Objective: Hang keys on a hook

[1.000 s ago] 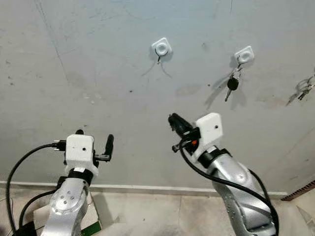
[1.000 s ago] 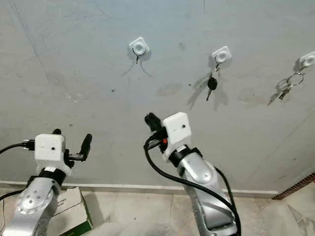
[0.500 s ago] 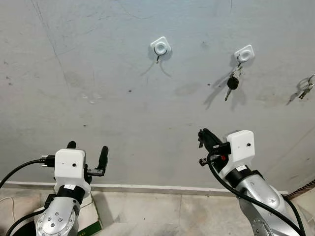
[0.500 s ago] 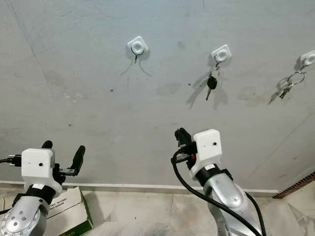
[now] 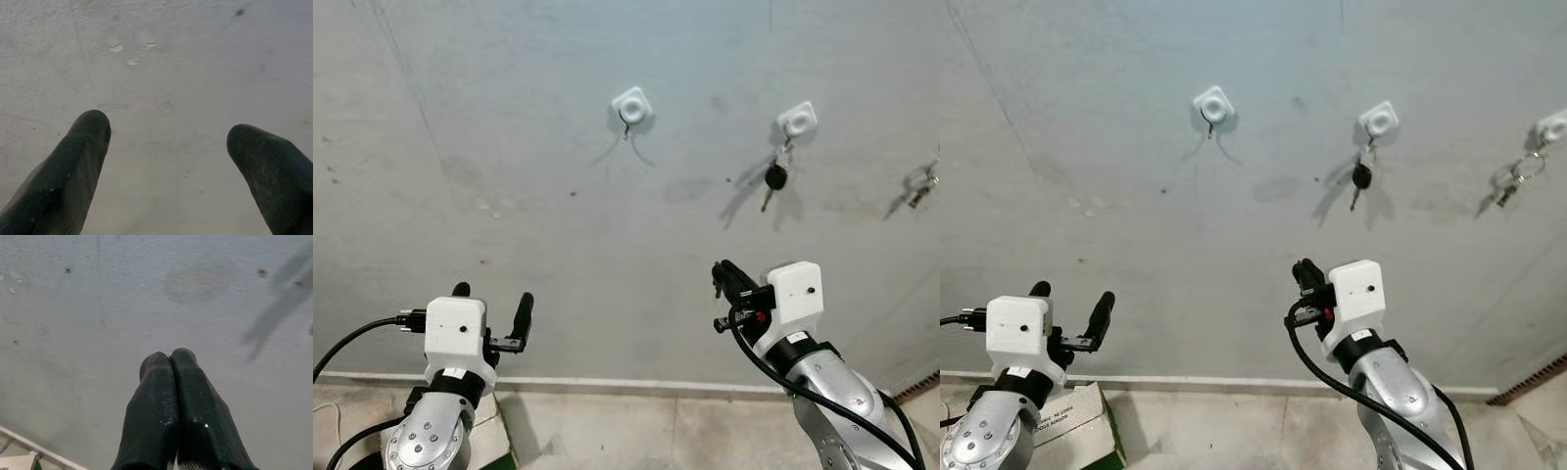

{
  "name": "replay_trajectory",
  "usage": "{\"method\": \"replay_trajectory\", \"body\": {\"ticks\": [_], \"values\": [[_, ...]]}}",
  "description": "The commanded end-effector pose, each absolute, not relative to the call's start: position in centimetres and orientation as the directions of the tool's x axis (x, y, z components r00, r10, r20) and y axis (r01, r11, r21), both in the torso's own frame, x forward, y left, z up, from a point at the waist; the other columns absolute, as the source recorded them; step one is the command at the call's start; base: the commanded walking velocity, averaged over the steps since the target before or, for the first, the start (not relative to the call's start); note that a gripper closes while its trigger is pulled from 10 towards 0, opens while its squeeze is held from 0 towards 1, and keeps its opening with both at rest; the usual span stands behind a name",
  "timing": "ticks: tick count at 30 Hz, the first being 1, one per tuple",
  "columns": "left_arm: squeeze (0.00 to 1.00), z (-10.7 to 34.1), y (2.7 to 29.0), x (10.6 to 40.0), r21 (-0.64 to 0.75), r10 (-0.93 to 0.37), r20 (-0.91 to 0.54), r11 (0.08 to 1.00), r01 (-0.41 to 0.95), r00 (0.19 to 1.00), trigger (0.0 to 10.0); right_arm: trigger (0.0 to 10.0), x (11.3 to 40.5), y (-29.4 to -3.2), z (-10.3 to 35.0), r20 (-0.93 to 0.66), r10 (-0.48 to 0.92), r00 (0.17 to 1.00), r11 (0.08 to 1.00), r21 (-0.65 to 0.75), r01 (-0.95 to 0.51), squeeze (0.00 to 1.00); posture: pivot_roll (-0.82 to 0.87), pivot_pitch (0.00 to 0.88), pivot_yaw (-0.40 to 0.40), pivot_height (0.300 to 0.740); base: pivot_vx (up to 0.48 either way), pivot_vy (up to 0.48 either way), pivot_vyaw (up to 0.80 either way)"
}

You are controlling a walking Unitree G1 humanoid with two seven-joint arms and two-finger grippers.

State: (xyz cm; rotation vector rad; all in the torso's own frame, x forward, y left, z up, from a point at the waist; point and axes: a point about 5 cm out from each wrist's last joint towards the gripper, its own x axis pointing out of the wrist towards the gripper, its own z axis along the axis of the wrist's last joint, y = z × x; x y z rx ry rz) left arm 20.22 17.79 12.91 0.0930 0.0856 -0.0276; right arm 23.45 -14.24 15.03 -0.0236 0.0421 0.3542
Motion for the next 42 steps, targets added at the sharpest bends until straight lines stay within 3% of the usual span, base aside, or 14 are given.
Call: {"method": "replay_trajectory", "body": {"ticks": [1, 11, 20, 26, 29, 33, 42], "values": [[0.00, 13.1, 17.6, 20.2, 0.096, -0.027, -0.083, 0.995, 0.034, 0.996, 10.0, 10.0, 23.5, -14.1, 15.6, -0.027, 0.355, 0.934, 0.934, -0.023, -0.356, 0.00, 0.11, 0.042, -0.035, 0.740, 0.319, 0.000, 0.00], [0.00, 13.1, 17.7, 20.3, 0.098, -0.024, -0.086, 0.995, 0.033, 0.996, 10.0, 10.0, 23.5, -14.1, 15.6, -0.032, 0.357, 0.934, 0.934, -0.019, -0.358, 0.00, 0.11, 0.040, -0.033, 0.740, 0.302, 0.000, 0.00], [0.00, 12.9, 17.9, 20.3, 0.104, 0.001, -0.091, 0.995, 0.008, 0.996, 10.0, 10.0, 23.6, -13.8, 15.5, -0.031, 0.362, 0.932, 0.932, -0.012, -0.363, 0.00, 0.11, 0.042, -0.034, 0.740, 0.000, 0.000, 0.00], [0.00, 13.1, 17.3, 19.9, 0.140, -0.058, -0.056, 0.988, 0.066, 0.997, 10.0, 10.0, 23.9, -12.8, 15.9, -0.012, 0.408, 0.913, 0.913, 0.007, -0.408, 0.00, 0.13, 0.037, -0.033, 0.740, 0.000, 0.000, 0.00], [0.00, 13.1, 17.3, 20.0, 0.140, -0.056, -0.060, 0.988, 0.064, 0.997, 10.0, 10.0, 23.9, -11.6, 16.2, -0.001, 0.486, 0.874, 0.874, 0.026, -0.486, 0.00, 0.13, 0.033, -0.030, 0.740, 0.000, 0.000, 0.00], [0.00, 13.1, 17.2, 20.2, 0.155, -0.067, -0.058, 0.985, 0.076, 0.996, 10.0, 10.0, 23.6, -9.4, 17.1, 0.026, 0.647, 0.762, 0.761, 0.020, -0.648, 0.00, 0.13, 0.030, -0.029, 0.740, 0.000, 0.000, 0.00], [0.00, 13.0, 17.0, 20.3, 0.165, -0.078, -0.056, 0.983, 0.086, 0.995, 10.0, 10.0, 25.1, -5.5, 20.4, 0.156, 0.765, 0.625, 0.625, 0.054, -0.778, 0.00, 0.15, 0.029, -0.026, 0.740, 0.000, 0.000, 0.00]]}}
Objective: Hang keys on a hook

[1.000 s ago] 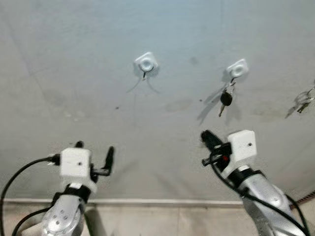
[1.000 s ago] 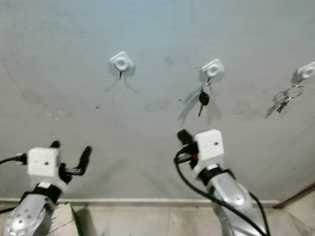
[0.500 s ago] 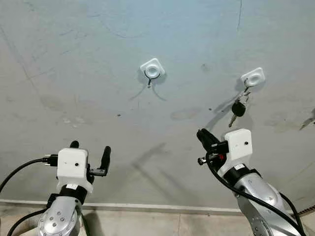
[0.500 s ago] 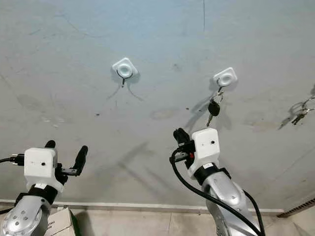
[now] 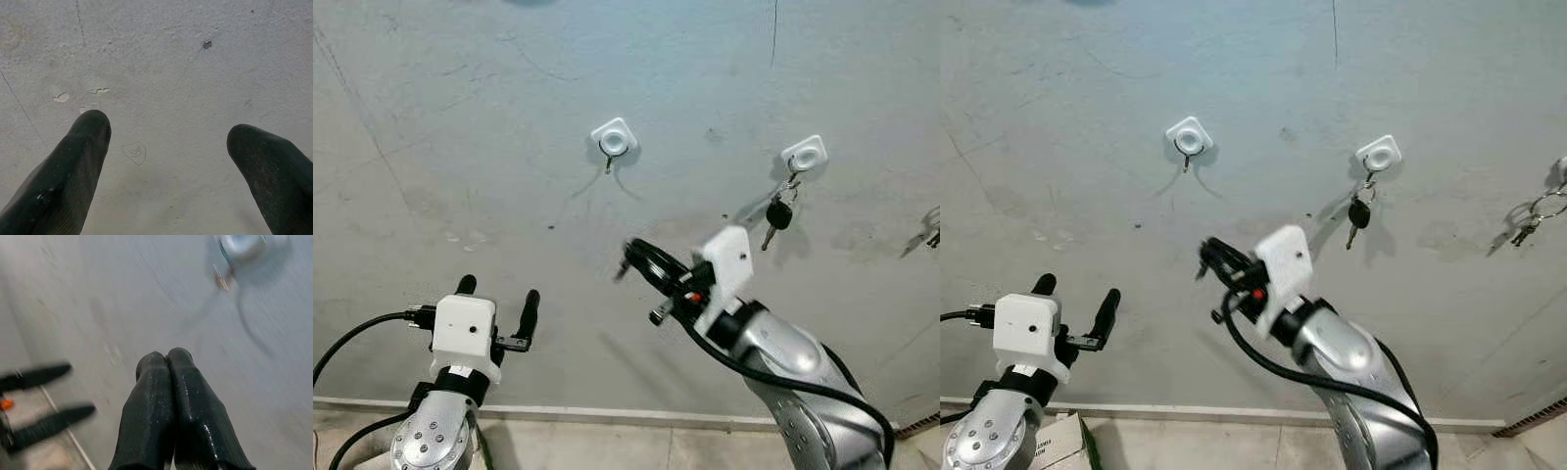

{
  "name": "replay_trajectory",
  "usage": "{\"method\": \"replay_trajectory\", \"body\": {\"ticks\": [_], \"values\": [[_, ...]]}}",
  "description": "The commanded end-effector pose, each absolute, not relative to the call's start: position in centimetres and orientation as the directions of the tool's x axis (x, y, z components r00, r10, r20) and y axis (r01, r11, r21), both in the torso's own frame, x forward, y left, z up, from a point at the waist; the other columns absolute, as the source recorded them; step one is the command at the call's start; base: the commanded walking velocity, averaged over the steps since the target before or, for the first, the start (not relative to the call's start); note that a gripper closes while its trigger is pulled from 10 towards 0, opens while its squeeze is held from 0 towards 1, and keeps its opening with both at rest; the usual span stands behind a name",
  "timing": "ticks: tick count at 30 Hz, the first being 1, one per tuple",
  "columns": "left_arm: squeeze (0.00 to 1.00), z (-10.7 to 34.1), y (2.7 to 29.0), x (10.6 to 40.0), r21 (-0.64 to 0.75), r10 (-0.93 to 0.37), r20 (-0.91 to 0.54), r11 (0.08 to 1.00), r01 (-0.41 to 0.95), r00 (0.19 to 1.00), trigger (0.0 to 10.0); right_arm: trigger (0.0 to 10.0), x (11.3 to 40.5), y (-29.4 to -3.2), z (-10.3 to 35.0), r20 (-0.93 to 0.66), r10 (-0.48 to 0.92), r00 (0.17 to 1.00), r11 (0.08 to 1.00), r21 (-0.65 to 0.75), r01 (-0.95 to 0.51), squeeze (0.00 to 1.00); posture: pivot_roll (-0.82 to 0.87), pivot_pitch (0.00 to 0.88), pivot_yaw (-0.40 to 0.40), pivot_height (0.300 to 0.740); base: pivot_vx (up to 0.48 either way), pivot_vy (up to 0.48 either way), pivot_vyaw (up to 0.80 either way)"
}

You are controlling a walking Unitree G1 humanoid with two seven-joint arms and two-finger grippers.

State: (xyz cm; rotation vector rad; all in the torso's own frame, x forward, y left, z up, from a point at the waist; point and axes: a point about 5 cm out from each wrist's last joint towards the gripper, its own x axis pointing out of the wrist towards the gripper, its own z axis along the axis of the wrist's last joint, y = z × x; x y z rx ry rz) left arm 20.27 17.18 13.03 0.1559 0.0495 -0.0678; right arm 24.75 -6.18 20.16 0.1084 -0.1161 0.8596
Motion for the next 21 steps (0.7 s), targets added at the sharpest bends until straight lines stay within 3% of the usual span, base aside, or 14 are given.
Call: {"method": "replay_trajectory", "body": {"ticks": [1, 6, 21], "values": [[0.00, 13.0, 17.0, 20.3, 0.165, -0.078, -0.056, 0.983, 0.086, 0.995, 10.0, 10.0, 25.1, -5.5, 20.4, 0.156, 0.765, 0.625, 0.625, 0.054, -0.778, 0.00, 0.15, 0.029, -0.026, 0.740, 0.000, 0.000, 0.00], [0.00, 13.0, 16.8, 20.3, 0.171, -0.081, -0.057, 0.981, 0.090, 0.995, 10.0, 10.0, 26.5, -4.3, 21.6, 0.214, 0.756, 0.619, 0.630, 0.022, -0.776, 0.00, 0.17, 0.035, -0.032, 0.740, 0.000, 0.000, 0.00], [0.00, 12.9, 16.7, 20.2, 0.172, -0.083, -0.066, 0.981, 0.093, 0.994, 10.0, 10.0, 29.5, -4.3, 23.7, 0.310, 0.656, 0.688, 0.721, 0.014, -0.693, 0.00, 0.18, 0.047, -0.028, 0.740, 0.000, 0.000, 0.00]]}}
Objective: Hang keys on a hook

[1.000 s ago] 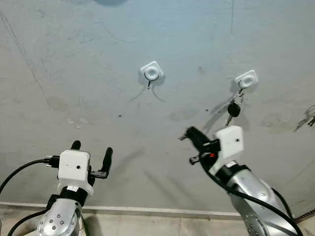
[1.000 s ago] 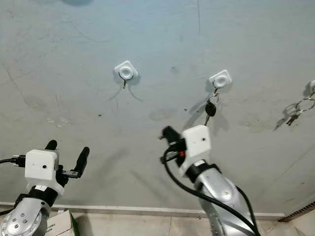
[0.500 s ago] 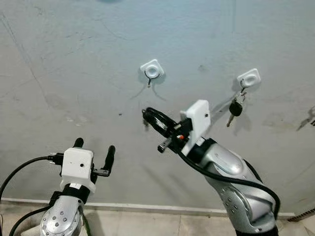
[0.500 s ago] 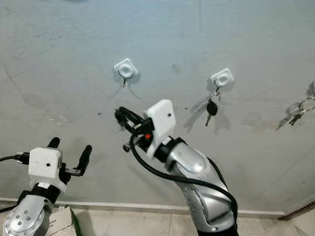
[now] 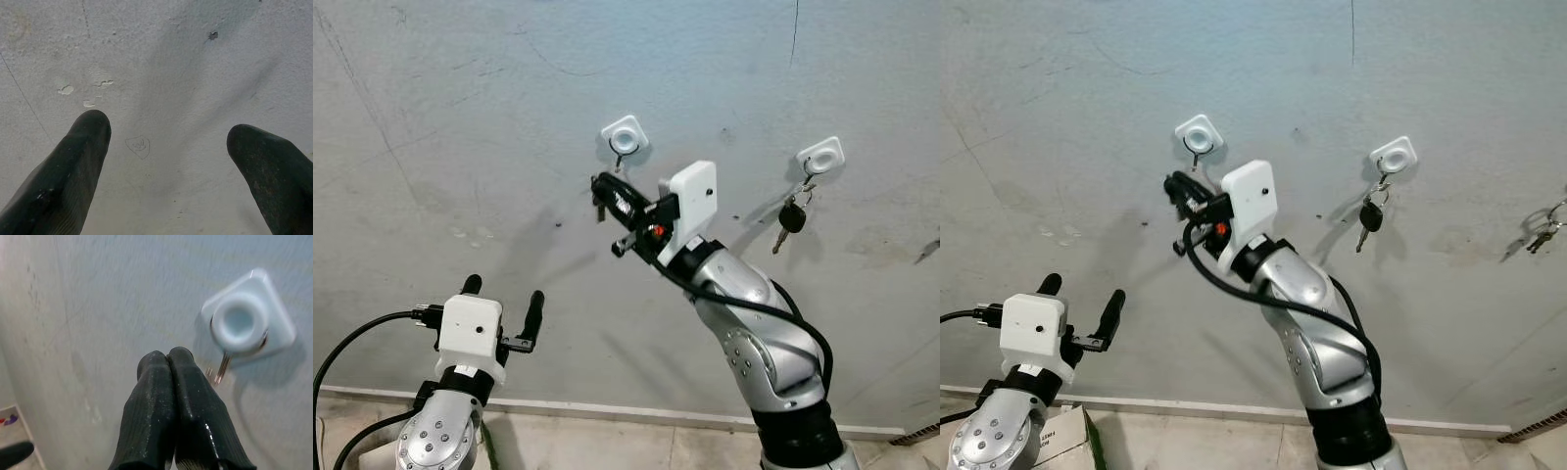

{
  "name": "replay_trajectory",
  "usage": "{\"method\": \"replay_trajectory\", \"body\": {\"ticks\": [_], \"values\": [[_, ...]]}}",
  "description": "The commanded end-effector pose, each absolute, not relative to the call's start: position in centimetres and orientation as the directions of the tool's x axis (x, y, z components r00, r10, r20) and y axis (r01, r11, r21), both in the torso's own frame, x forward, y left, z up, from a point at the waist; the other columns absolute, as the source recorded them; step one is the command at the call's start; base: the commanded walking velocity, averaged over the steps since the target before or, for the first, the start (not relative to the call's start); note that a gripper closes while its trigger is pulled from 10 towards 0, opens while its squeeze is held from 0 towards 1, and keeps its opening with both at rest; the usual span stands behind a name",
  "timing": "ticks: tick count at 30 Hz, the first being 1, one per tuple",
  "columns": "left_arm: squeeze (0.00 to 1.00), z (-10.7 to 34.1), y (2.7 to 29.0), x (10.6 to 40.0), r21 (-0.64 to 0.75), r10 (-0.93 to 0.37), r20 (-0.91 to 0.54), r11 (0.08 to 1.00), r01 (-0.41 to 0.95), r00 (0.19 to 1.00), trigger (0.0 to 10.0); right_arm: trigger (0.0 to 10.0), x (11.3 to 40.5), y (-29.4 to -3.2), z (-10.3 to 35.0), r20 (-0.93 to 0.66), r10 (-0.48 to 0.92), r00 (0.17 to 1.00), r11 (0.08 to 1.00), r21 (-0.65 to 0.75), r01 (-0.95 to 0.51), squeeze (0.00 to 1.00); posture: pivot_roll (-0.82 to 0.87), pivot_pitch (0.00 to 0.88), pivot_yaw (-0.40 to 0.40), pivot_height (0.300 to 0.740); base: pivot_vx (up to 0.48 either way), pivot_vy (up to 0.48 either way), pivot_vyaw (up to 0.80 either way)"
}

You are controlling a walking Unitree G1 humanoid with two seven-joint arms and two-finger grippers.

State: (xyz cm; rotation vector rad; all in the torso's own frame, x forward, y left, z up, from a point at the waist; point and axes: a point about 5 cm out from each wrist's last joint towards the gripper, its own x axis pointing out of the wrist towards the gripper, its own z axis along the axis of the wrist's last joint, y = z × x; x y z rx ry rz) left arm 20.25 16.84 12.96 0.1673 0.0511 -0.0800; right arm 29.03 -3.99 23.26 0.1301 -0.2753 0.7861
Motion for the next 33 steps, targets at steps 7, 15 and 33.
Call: {"method": "replay_trajectory", "body": {"ticks": [7, 15, 33], "values": [[0.00, 12.8, 16.8, 20.1, 0.170, -0.082, -0.071, 0.981, 0.093, 0.994, 10.0, 10.0, 29.8, -5.0, 23.4, 0.305, 0.646, 0.700, 0.728, 0.032, -0.685, 0.00, 0.19, 0.046, -0.029, 0.740, 0.000, 0.000, 0.00], [0.00, 13.9, 15.7, 20.1, 0.218, -0.187, 0.008, 0.959, 0.181, 0.982, 10.0, 10.0, 30.0, -5.8, 23.0, 0.288, 0.650, 0.703, 0.721, 0.057, -0.691, 0.00, 0.18, 0.045, -0.027, 0.740, 0.000, 0.000, 0.00], [0.00, 15.3, 14.7, 20.4, 0.278, -0.256, 0.111, 0.935, 0.218, 0.960, 10.0, 10.0, 30.3, -6.5, 22.2, 0.259, 0.637, 0.726, 0.731, 0.097, -0.676, 0.00, 0.18, 0.052, -0.027, 0.740, 0.000, 0.000, 0.00]]}}
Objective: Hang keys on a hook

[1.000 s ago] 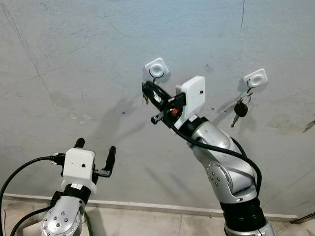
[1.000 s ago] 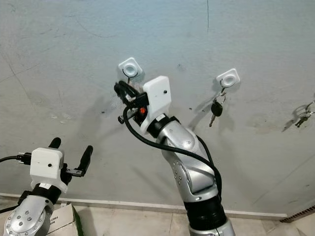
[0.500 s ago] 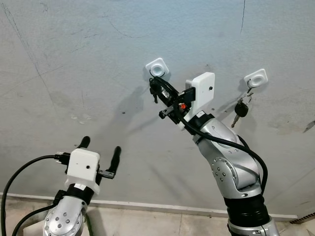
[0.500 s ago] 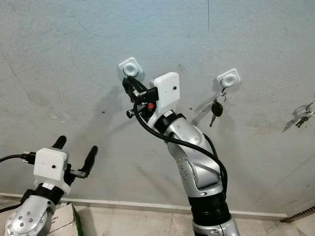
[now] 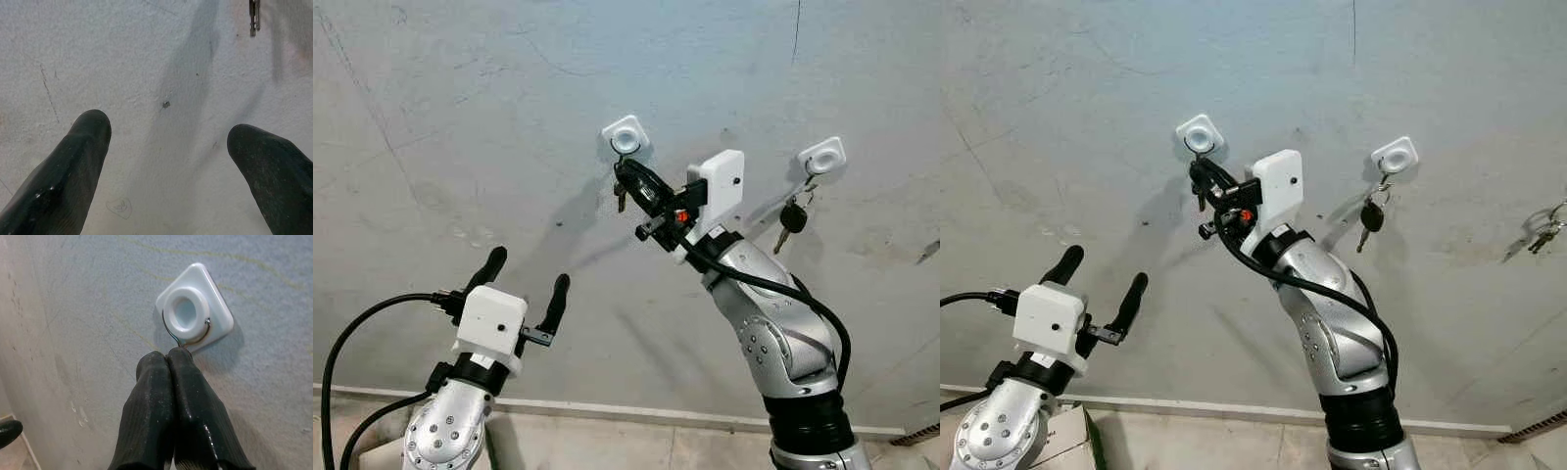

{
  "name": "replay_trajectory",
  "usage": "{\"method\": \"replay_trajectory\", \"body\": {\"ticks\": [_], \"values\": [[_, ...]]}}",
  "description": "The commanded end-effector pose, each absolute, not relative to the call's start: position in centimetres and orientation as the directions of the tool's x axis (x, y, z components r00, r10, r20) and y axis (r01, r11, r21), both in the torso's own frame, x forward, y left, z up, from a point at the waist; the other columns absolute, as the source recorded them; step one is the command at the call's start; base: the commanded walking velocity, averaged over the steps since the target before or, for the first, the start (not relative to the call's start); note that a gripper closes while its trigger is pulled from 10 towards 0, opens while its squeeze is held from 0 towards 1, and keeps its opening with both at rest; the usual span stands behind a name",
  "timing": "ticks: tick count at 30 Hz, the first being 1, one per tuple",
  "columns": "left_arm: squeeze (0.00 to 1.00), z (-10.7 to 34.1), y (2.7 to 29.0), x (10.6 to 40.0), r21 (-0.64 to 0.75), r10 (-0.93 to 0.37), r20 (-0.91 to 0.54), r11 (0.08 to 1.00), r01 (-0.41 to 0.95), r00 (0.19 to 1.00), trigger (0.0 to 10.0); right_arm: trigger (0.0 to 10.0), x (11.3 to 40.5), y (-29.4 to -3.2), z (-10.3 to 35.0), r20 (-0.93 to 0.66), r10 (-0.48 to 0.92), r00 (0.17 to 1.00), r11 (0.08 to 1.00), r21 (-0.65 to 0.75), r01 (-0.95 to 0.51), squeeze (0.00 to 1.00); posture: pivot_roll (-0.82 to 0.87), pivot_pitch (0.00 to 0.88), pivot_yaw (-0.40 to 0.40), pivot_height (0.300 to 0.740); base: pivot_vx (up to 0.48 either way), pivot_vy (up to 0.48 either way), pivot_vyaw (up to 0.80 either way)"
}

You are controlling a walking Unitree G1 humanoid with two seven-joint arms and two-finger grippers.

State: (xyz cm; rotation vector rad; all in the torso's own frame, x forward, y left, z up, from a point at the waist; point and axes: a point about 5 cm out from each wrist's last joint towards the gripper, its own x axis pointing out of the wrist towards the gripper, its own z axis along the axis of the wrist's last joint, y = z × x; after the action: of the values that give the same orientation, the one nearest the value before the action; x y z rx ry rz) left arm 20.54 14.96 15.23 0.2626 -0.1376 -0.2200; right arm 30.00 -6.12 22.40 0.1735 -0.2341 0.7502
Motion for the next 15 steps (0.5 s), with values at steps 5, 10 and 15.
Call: {"method": "replay_trajectory", "body": {"ticks": [5, 10, 15], "values": [[0.00, 15.6, 14.3, 20.7, 0.277, -0.279, 0.136, 0.932, 0.234, 0.951, 10.0, 10.0, 30.6, -6.6, 21.5, 0.246, 0.617, 0.747, 0.738, 0.148, -0.658, 0.00, 0.18, 0.055, -0.028, 0.740, 0.000, 0.000, 0.00], [0.00, 15.8, 14.0, 20.9, 0.272, -0.293, 0.148, 0.930, 0.246, 0.945, 10.0, 10.0, 30.7, -6.6, 21.3, 0.243, 0.608, 0.756, 0.739, 0.174, -0.650, 0.00, 0.18, 0.056, -0.027, 0.740, 0.000, 0.000, 0.00], [0.00, 15.8, 13.9, 20.9, 0.270, -0.296, 0.150, 0.930, 0.248, 0.943, 10.0, 10.0, 30.7, -6.4, 20.7, 0.229, 0.597, 0.769, 0.739, 0.216, -0.639, 0.00, 0.18, 0.058, -0.026, 0.740, 0.000, 0.000, 0.00]]}}
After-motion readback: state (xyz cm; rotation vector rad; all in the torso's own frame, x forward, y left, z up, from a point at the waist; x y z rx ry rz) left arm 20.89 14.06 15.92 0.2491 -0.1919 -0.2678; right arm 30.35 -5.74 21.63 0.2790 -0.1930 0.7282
